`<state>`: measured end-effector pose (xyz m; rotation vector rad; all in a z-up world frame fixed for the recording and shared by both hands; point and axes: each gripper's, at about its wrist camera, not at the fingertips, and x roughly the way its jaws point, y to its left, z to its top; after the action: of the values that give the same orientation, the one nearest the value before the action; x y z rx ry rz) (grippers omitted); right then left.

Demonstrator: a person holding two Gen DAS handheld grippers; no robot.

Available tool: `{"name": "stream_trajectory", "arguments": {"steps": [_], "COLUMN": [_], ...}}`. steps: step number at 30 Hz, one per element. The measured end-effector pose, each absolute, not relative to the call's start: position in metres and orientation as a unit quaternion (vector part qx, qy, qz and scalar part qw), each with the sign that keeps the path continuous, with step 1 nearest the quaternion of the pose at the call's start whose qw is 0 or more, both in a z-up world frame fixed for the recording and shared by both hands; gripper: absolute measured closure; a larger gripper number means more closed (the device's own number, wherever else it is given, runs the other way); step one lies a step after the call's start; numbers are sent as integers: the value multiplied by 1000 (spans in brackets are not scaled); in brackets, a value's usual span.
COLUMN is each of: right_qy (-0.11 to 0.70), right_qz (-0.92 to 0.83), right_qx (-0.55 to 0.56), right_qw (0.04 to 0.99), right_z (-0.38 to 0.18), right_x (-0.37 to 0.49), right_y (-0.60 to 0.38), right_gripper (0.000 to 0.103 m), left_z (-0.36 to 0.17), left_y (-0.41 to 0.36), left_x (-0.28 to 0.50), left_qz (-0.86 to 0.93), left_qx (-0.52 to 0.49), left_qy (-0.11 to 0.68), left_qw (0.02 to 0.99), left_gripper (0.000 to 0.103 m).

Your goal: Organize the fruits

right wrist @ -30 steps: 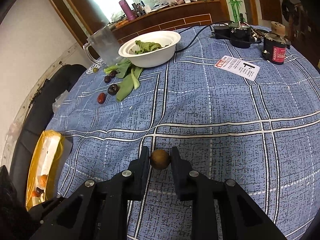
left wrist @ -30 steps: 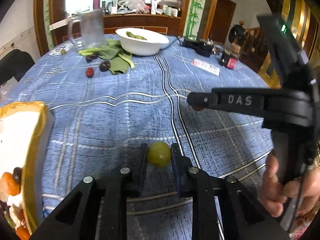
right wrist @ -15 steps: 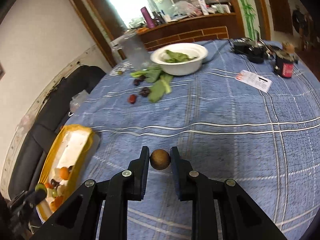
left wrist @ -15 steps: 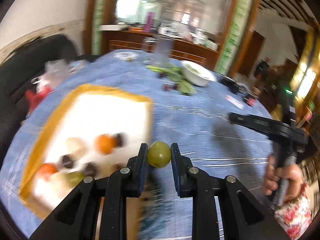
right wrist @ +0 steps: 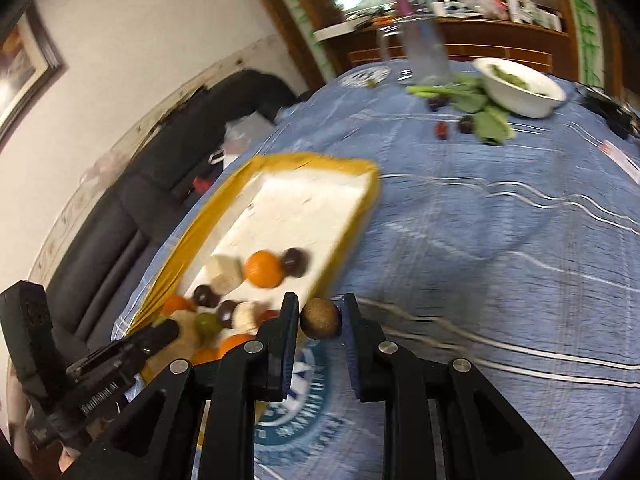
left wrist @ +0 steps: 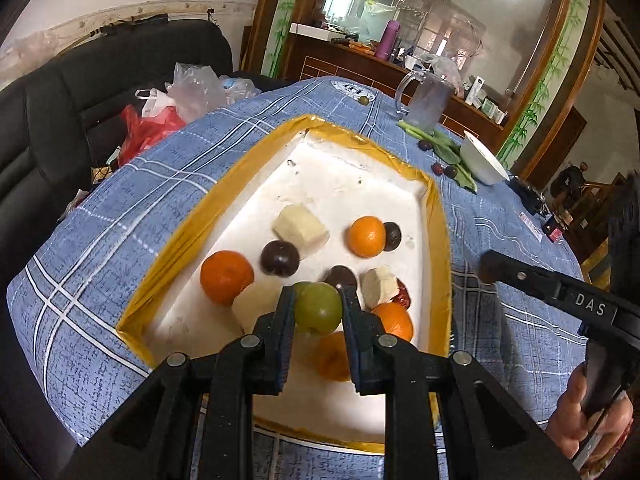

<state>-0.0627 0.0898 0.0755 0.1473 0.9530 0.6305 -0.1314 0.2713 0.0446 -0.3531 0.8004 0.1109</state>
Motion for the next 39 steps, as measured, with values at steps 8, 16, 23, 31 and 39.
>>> {"name": "stream_trajectory", "arguments": {"steps": [8,16,23,31,39], "right_qy": [449,435,410,383,386], "right_qz": [280,269,218,144,138], "right_qx": [15,16,28,68,43], "right_qw": [849,859,885,910,911], "right_z": [70,79,93,93,79], "right_x": [-62,-67,-96,-145,-175], "right_y": [134,130,90,34,30], "right_gripper": [79,59,46,40,39], "left_z": [43,50,73,108,138], "left_y": [278,283,255,207,180], "left_x": [-136,-142,-157,-184,-228], "left_qz": [58,62,100,161,227], "left_qx": [-185,-195,-116,-13,18], "left_qy": [388,377,338,247,133], "left_qw": [901,903,929,956,964], "left_gripper": [73,42,24,1,0]}}
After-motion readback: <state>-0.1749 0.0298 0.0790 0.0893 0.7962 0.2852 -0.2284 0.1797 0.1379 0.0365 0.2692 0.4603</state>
